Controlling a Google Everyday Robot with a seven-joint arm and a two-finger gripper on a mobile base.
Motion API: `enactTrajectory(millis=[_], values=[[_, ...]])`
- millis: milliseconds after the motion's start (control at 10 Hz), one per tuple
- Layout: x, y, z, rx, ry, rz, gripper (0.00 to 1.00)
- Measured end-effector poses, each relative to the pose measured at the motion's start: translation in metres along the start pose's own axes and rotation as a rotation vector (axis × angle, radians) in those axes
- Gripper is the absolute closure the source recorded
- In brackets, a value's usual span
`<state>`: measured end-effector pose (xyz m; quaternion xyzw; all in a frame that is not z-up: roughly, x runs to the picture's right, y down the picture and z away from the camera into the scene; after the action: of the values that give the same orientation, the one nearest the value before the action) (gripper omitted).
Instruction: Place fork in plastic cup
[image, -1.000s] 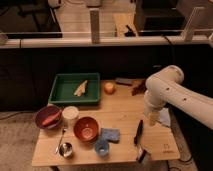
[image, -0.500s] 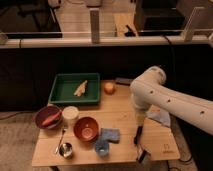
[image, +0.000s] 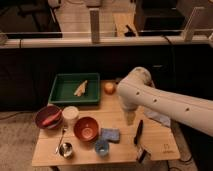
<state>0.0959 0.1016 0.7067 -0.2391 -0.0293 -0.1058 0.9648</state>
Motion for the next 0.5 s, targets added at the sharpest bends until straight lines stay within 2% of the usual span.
enactTrajectory(millis=[200,500], values=[[-0.002,-0.003,0.001,0.008,-0.008,-0.020,0.20],[-0.023,-0.012,0.003,0.017,-0.022,-0.063,0.20]])
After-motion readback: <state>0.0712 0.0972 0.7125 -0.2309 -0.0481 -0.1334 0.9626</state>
